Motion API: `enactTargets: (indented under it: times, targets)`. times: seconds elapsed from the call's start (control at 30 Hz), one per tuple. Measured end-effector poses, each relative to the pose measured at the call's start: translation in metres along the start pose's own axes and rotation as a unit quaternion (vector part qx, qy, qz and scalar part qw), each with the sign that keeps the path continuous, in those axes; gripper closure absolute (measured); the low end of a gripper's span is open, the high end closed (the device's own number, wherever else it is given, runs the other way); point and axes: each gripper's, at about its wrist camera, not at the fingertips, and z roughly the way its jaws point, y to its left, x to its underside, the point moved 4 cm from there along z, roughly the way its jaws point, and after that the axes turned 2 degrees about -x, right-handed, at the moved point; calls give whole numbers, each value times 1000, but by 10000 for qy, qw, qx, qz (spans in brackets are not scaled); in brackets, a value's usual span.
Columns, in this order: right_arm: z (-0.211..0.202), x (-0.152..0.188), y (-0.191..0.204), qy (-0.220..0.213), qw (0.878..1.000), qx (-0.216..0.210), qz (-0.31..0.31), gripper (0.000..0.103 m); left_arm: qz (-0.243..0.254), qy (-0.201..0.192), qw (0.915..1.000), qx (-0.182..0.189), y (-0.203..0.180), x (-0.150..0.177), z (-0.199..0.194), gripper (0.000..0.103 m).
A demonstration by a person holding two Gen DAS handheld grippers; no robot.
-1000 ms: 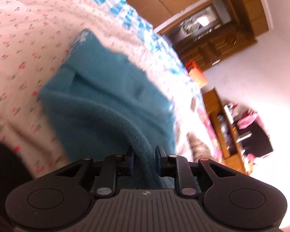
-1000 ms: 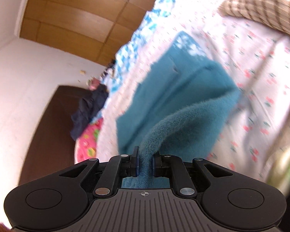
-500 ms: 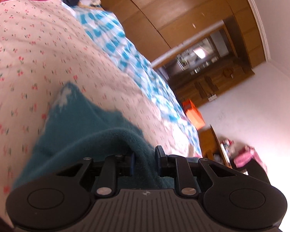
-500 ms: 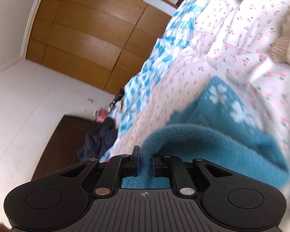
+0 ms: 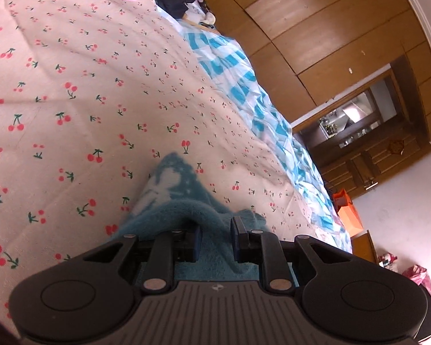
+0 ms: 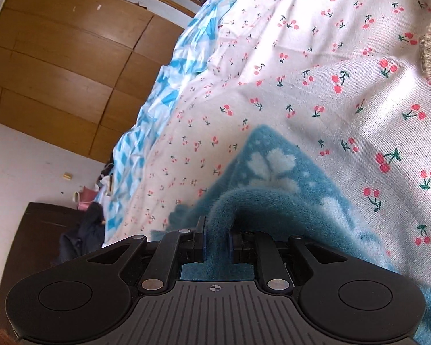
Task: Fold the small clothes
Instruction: 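Grasp the hem with both tools and lift it toward the collar, then lay the hem on the collar and open both tools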
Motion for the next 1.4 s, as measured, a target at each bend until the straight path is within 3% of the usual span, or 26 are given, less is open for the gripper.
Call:
enactTargets:
  times: [0.17, 0.4, 0.57, 0.7, 0.83, 1.13, 1.4]
  targets:
    - [-7, 0, 0, -59, 9998, -93, 188, 85, 58, -47, 10000, -41, -5, 2, -3, 78]
    - [-21, -5, 14, -293, 9989, -337, 136, 55, -208, -173, 9995, 132, -9, 0, -17, 75]
    - [-29, -9, 15, -412, 9986, -326, 72, 55, -264, -362, 9989, 122, -16, -2, -27, 66]
    - [-30, -12, 9, -523, 9985, -153, -34, 54, -390, -513, 9979, 14, -15, -5, -28, 48]
    - [-32, -12, 10, -592, 9979, -65, -251, 54, -310, -796, 9963, -118, -17, -11, -38, 41]
    - [-50, -21, 12, -1007, 9909, 370, -815, 53, 539, -728, 9944, -537, -32, 9, -47, 40]
    - [-33, -12, 15, -499, 9790, 870, -1773, 53, 969, -591, 9898, -864, -28, 39, -51, 40]
